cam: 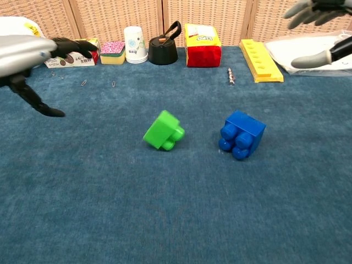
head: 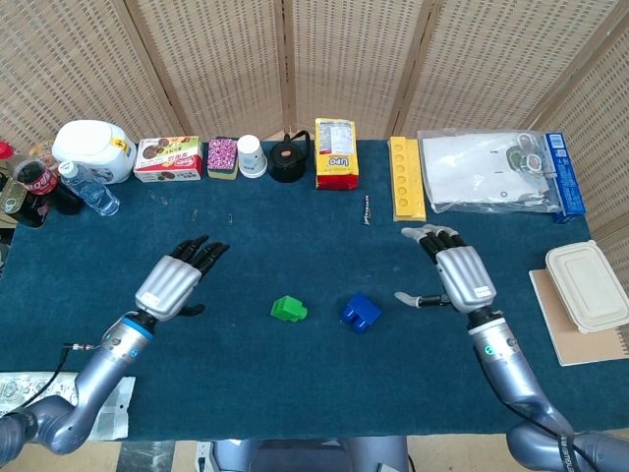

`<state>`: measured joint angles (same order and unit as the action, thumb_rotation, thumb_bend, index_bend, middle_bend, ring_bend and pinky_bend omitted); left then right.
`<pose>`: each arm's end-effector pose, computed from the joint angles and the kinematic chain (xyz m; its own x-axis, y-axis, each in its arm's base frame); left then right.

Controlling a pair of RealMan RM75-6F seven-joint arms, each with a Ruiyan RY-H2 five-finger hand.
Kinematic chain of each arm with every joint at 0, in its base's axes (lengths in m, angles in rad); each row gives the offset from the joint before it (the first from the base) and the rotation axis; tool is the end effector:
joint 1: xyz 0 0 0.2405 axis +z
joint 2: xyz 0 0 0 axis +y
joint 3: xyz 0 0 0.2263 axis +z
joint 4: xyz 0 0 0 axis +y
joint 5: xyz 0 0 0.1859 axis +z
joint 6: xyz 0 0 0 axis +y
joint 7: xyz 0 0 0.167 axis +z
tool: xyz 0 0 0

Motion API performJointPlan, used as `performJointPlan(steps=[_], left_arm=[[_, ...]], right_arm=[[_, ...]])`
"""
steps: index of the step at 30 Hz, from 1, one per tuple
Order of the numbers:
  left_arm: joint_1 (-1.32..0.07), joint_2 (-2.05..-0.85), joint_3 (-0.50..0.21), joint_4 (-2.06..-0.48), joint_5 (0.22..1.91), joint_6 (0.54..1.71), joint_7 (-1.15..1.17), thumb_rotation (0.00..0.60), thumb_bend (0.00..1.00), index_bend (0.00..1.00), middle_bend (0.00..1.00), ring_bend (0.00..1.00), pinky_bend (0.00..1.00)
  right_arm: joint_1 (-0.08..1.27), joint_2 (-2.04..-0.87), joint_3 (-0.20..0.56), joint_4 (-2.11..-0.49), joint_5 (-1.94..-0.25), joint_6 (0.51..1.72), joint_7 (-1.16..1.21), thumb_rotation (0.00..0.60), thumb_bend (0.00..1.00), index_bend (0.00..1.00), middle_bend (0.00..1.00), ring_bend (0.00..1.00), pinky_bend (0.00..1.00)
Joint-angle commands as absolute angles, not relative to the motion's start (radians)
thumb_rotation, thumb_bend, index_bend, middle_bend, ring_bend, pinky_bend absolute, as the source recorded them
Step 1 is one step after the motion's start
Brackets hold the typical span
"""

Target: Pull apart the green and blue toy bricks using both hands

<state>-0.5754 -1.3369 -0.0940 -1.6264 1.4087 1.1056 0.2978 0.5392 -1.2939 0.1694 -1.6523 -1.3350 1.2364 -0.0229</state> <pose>-0.1473 0.2996 0.0551 0.5277 0.1194 0.8410 0.7820 -0.4550 -0.4260 -0.1524 -0.3151 0.1016 0.2043 -0.0663 0.9767 -0.9344 -0.3106 0.1744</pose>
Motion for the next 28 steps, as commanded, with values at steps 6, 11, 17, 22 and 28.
performJointPlan(steps=[6,11,17,22,28], left_arm=[[-0.395,-1.215,-0.039,-1.645,1.491,1.366,0.173,0.600,0.12,0.00,0.15,0.07,0.17],[-0.298,-1.180,-0.003,-1.631,1.503,1.472,0.118,0.600,0.12,0.01,0.15,0.07,0.17],[-0.209,-1.158,0.021,-1.608,1.496,1.559,0.072,0.600,0.12,0.03,0.15,0.07,0.17],[-0.116,-1.125,0.026,-1.594,1.458,1.644,0.027,0.600,0.12,0.04,0.15,0.07,0.17],[-0.048,-1.108,0.026,-1.589,1.449,1.698,-0.011,0.600,0.12,0.05,0.15,0.07,0.17]], right_arm=[[0.470,-1.277,0.161,-1.625,-1.280,1.280,-0.094,0.387,0.14,0.21,0.26,0.22,0.17],[0.415,-1.245,0.143,-1.653,-1.261,1.319,-0.111,0.388,0.14,0.22,0.27,0.22,0.17],[0.350,-1.225,0.126,-1.668,-1.269,1.378,-0.081,0.388,0.14,0.23,0.27,0.23,0.17],[0.276,-1.207,0.094,-1.666,-1.299,1.450,-0.059,0.386,0.14,0.25,0.28,0.23,0.17],[0.203,-1.194,0.065,-1.673,-1.349,1.531,-0.059,0.390,0.14,0.27,0.30,0.24,0.18]])
